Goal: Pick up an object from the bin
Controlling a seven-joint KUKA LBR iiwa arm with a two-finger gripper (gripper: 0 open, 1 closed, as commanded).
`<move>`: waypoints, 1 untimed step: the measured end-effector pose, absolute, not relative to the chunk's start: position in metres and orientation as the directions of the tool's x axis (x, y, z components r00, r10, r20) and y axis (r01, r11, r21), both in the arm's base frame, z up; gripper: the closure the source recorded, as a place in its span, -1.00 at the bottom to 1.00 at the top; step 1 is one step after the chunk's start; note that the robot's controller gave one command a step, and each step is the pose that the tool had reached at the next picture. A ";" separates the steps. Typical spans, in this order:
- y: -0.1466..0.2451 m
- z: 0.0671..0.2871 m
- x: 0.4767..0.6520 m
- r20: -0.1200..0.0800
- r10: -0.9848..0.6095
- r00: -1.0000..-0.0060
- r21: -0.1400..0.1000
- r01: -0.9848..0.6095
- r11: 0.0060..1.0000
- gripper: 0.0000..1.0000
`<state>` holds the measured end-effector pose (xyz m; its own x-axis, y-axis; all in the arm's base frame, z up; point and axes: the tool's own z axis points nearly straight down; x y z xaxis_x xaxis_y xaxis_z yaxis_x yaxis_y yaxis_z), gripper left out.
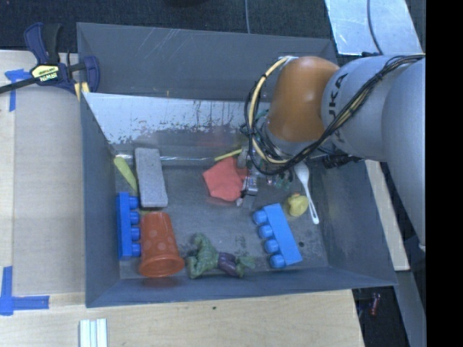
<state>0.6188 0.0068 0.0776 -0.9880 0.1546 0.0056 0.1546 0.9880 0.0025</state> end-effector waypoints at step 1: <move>0.014 0.072 0.600 -0.015 0.304 -0.952 0.007 0.304 0.953 1.00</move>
Offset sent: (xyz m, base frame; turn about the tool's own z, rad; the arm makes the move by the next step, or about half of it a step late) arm 0.0000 0.0000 0.0000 0.0000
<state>0.5999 0.0137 0.0719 -0.9525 0.3042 -0.0154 0.3041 0.9526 0.0069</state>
